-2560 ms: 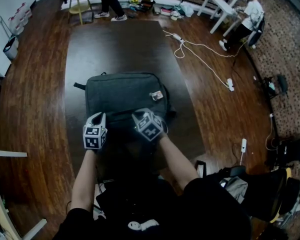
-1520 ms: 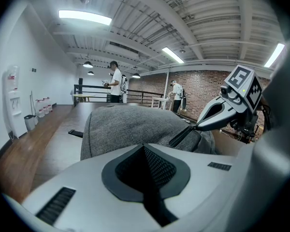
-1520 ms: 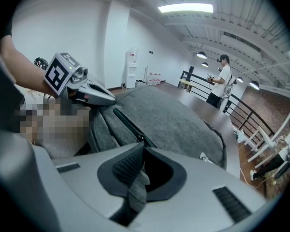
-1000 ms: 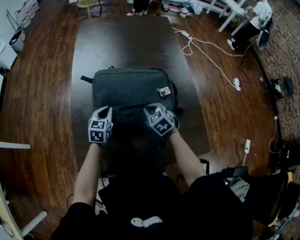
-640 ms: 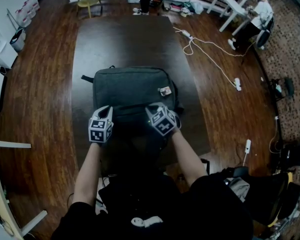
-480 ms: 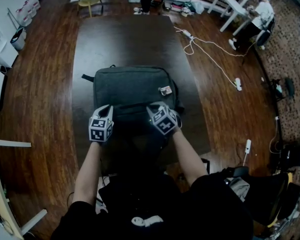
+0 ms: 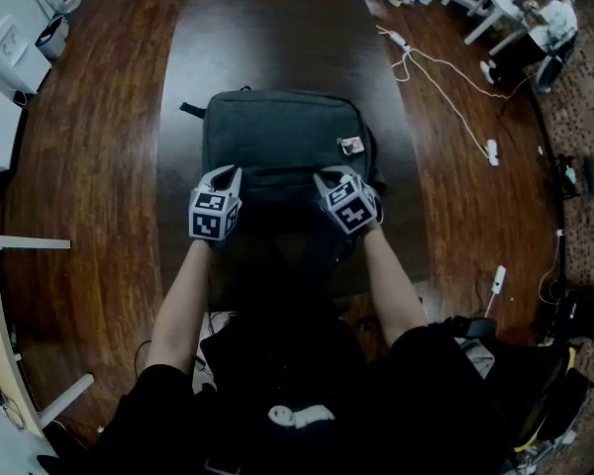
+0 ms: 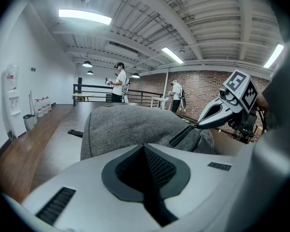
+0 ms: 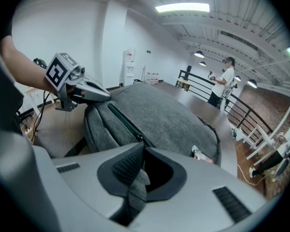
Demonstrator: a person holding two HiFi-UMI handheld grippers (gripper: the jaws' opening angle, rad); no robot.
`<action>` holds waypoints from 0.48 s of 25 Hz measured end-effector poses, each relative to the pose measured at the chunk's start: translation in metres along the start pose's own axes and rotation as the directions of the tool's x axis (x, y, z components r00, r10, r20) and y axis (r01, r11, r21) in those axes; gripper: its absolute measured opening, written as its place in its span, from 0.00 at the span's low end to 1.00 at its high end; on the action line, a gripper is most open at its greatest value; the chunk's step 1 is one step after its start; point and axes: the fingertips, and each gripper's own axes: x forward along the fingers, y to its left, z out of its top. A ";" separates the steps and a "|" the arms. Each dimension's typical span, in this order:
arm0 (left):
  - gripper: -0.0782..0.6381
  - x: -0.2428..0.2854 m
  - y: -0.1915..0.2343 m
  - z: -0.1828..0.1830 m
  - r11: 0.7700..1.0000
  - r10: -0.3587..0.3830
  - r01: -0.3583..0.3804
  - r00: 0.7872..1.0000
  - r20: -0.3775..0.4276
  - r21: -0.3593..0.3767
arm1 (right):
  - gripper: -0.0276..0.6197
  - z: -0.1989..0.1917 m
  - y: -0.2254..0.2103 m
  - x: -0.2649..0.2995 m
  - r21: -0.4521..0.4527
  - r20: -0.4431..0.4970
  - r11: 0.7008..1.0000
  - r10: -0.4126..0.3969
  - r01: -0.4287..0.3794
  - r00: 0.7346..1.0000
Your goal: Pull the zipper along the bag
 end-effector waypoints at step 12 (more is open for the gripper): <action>0.11 0.000 0.000 0.000 1.000 -0.002 0.002 1.000 -0.002 -0.002 | 0.08 -0.007 -0.009 -0.001 0.026 0.000 1.000 0.013 -0.013 1.000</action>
